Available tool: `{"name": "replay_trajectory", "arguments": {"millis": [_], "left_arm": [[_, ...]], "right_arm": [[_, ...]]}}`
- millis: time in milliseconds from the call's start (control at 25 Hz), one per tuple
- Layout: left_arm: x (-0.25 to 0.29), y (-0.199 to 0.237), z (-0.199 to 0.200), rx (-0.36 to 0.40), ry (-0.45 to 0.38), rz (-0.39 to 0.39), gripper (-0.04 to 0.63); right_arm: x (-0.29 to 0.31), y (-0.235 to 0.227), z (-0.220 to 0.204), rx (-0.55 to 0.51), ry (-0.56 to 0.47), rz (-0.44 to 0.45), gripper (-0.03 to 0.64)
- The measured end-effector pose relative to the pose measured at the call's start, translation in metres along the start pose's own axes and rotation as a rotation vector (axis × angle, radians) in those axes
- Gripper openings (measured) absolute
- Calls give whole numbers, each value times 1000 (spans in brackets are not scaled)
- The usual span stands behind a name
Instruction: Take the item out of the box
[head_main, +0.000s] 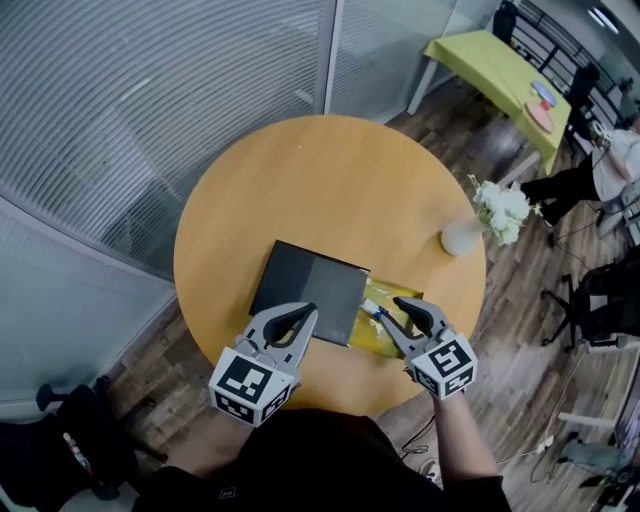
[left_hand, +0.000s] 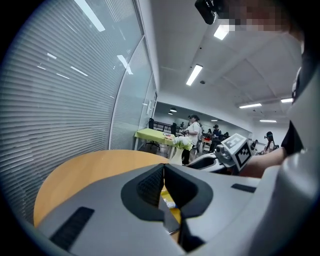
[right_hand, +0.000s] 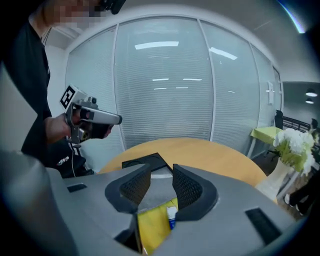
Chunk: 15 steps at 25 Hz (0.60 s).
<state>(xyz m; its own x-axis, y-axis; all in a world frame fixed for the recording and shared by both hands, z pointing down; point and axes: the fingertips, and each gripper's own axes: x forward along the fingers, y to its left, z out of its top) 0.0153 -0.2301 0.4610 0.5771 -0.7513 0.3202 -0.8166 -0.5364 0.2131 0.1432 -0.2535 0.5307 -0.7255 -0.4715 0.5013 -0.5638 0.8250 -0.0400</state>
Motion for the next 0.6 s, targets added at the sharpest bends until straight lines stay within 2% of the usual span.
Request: {"name": "replay_trajectory", "arguments": {"millis": [200, 600], "left_arm": [[-2, 10, -13, -26, 29, 30, 14], [0, 30, -38, -78, 79, 57, 14]], "right_arm": [[30, -1, -35, -92, 149, 51, 147], [73, -11, -100, -95, 315, 106, 156]]}}
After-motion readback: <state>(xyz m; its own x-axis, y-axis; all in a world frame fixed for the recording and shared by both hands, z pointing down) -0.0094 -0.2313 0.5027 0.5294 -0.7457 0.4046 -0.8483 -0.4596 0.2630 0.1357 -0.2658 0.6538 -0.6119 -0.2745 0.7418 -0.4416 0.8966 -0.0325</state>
